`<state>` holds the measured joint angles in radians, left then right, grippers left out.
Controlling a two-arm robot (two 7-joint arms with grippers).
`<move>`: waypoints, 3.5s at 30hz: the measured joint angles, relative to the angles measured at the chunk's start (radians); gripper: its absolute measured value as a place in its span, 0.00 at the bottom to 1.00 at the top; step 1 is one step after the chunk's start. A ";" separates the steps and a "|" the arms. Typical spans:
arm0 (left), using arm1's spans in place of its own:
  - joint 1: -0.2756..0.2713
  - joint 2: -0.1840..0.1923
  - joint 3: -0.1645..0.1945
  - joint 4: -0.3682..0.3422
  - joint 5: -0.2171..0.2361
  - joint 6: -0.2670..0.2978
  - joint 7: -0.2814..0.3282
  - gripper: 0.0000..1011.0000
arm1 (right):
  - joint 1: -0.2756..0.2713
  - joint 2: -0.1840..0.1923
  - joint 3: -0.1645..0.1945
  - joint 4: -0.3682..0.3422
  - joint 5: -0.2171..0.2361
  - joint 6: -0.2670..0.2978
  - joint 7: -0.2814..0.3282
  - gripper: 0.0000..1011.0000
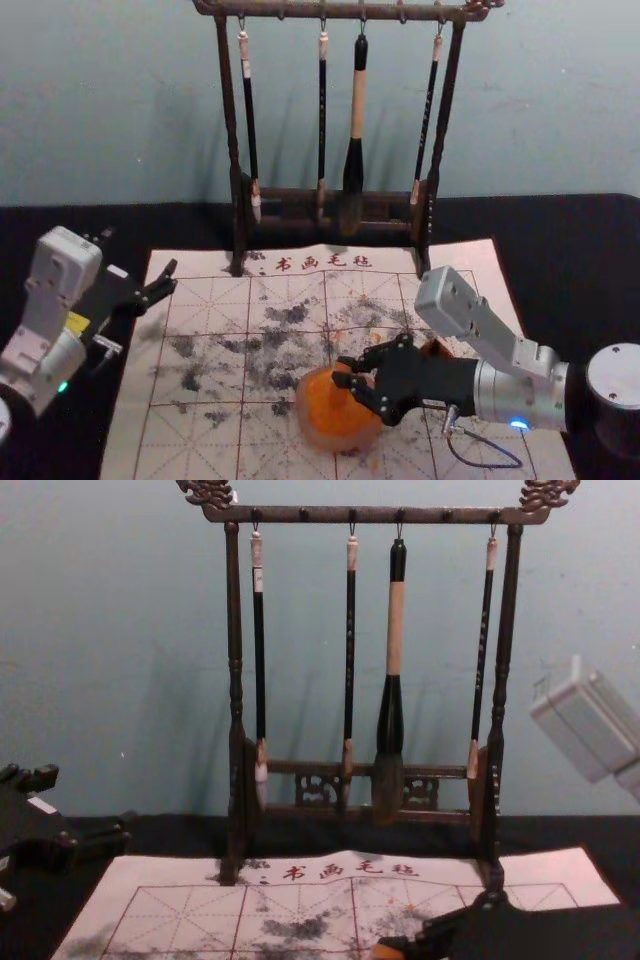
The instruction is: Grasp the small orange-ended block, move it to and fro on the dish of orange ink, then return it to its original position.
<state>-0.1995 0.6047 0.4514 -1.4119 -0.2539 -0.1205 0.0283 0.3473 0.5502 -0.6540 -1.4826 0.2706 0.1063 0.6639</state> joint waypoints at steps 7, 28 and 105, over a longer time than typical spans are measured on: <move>0.000 0.000 0.000 0.000 0.000 0.000 0.000 0.99 | -0.005 0.008 0.012 -0.004 0.000 0.005 -0.002 0.08; 0.000 0.000 0.000 0.000 0.000 0.000 0.000 0.99 | -0.045 0.062 0.026 -0.090 0.019 0.018 0.016 0.08; 0.000 0.000 0.000 0.000 0.000 0.000 0.000 0.99 | -0.023 0.056 -0.005 -0.099 0.005 0.044 0.026 0.08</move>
<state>-0.1996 0.6047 0.4514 -1.4120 -0.2539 -0.1205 0.0283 0.3247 0.6062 -0.6587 -1.5814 0.2752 0.1501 0.6896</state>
